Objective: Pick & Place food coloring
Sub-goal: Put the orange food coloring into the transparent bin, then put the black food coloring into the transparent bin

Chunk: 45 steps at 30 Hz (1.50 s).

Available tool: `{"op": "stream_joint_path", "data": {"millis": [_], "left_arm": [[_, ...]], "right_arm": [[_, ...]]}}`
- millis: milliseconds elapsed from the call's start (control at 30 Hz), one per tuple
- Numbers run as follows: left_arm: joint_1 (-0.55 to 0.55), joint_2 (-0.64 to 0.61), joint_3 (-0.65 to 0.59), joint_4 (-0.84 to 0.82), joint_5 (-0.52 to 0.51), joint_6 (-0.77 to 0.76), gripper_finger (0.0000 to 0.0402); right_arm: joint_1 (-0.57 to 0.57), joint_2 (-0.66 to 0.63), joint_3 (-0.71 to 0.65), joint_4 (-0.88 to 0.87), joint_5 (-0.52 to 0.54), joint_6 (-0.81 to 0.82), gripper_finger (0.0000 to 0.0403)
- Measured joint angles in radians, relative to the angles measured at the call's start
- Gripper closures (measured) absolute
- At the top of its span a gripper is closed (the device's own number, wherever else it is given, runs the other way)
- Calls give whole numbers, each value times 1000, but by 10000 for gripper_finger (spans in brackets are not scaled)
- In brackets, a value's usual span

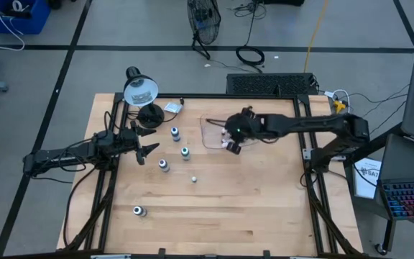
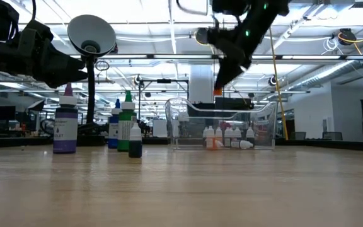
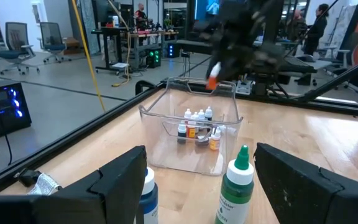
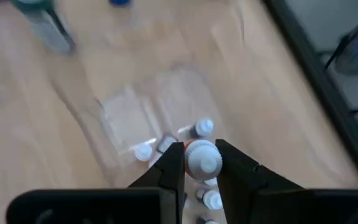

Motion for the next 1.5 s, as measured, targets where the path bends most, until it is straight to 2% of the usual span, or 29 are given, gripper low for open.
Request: {"op": "stream_joint_path", "data": {"millis": [300,567,833,1100,1367,1500], "left_arm": [[0,0,0,0,0,0,105],[0,0,0,-1,0,0,105],[0,0,0,-1,0,0,105],[0,0,0,0,0,0,105],[0,0,0,0,0,0,105],[0,0,0,0,0,0,105]], "right_arm": [[-101,15,-162,144,-134,2,347],[-120,89,-183,216,-206,-25,347],[-121,187,-184,212,-211,-30,347],[-120,187,-183,214,-206,-41,346],[-118,179,-183,215,-206,-44,259],[-118,156,-182,217,-205,-44,233]]}}
